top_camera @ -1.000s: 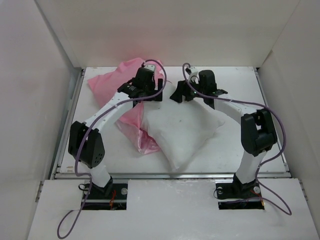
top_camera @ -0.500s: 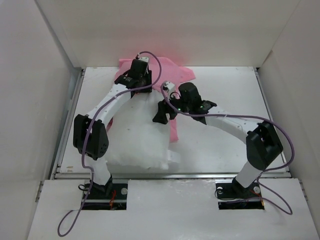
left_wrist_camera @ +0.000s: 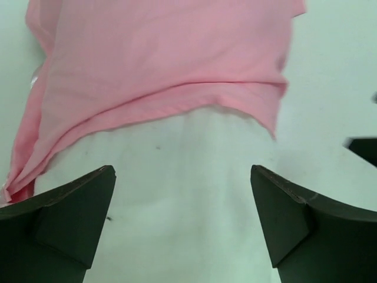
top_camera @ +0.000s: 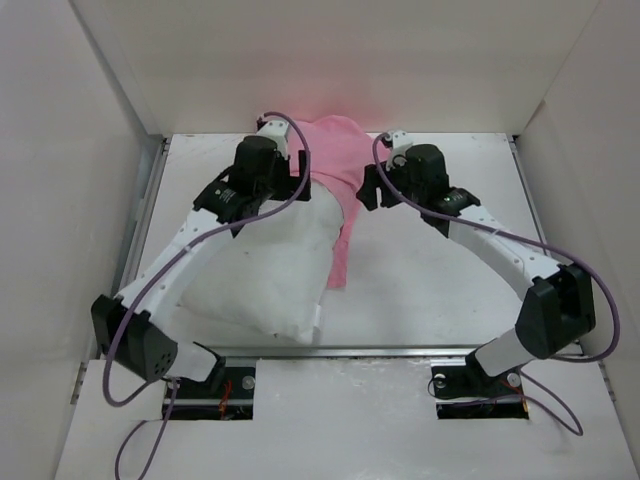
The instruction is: Put the pillow into the pillowcase
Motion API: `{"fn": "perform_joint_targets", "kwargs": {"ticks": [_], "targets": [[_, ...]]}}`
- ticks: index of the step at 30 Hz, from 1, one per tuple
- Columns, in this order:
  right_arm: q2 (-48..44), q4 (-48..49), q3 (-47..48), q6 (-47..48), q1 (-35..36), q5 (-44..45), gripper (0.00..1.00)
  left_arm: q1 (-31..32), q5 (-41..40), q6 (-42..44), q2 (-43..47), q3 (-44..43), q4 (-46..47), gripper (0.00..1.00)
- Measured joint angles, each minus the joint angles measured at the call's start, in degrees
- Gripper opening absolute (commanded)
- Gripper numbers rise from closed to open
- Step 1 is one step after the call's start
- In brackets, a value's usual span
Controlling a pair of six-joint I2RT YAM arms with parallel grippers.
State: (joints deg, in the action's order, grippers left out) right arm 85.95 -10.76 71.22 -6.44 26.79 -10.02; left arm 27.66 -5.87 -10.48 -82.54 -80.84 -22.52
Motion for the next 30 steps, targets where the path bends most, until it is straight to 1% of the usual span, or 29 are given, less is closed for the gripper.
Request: {"fn": "perform_joint_targets", "kwargs": {"ticks": [2,3,6,7,8,12,13,15,16,17,18,20,21,22,23,24,30], "targets": [[1.0,0.0,0.1,0.0,0.0,0.1,0.69,2.8,0.3,-0.6,3.7,1.9,0.5,1.0],[2.1,0.0,0.2,0.0,0.3,-0.1,0.69,4.4,0.4,-1.0,5.1,2.9,0.4,1.0],[6.7,-0.2,1.6,0.0,0.7,-2.2,0.68,9.2,-0.5,-2.6,6.3,5.6,-0.7,1.0],[8.2,-0.3,2.1,0.0,0.9,-3.0,0.68,11.2,-1.8,-3.6,5.1,6.4,-1.9,1.0],[9.4,-0.3,2.2,0.0,1.0,-3.7,0.68,11.7,-2.1,-3.9,4.6,6.6,-2.4,1.0],[13.0,-0.3,2.8,0.2,2.2,-5.2,0.68,14.4,-6.7,-6.9,-2.5,7.1,-5.7,1.0],[13.9,-0.2,3.1,0.2,2.5,-5.6,0.66,14.6,-8.3,-7.7,-4.2,7.1,-6.0,1.0],[15.4,0.3,3.7,0.2,3.1,-6.1,0.51,14.9,-11.3,-9.0,-7.0,7.0,-6.6,0.89],[16.0,0.6,3.8,0.1,3.3,-6.4,0.43,14.9,-12.7,-9.7,-8.0,6.7,-6.9,0.82],[16.5,0.9,3.9,-0.1,3.5,-6.5,0.36,15.0,-13.9,-10.0,-8.7,6.3,-7.1,0.72],[16.8,1.0,4.0,-0.3,3.6,-6.5,0.26,15.0,-14.9,-10.4,-9.3,5.7,-7.4,0.52],[16.8,1.0,4.1,-0.8,3.7,-6.1,0.16,15.0,-16.2,-10.8,-10.2,4.5,-8.0,0.33],[16.7,1.3,4.1,-1.0,3.7,-5.1,0.05,15.0,-16.8,-11.0,-10.7,3.9,-8.2,0.27],[16.7,1.8,4.1,-1.1,3.7,-3.8,0.0,15.0,-17.4,-11.1,-11.2,3.5,-8.3,0.11],[16.5,2.1,4.1,-1.4,3.7,-2.7,0.0,15.0,-17.7,-11.4,-11.6,3.1,-8.4,0.05],[16.4,2.2,4.1,-1.6,3.7,-1.7,0.0,15.0,-18.1,-11.6,-12.0,2.9,-8.2,0.0],[15.3,3.5,4.1,-1.6,3.6,1.3,0.0,15.0,-18.6,-11.5,-12.2,2.8,-6.8,0.0]]}}
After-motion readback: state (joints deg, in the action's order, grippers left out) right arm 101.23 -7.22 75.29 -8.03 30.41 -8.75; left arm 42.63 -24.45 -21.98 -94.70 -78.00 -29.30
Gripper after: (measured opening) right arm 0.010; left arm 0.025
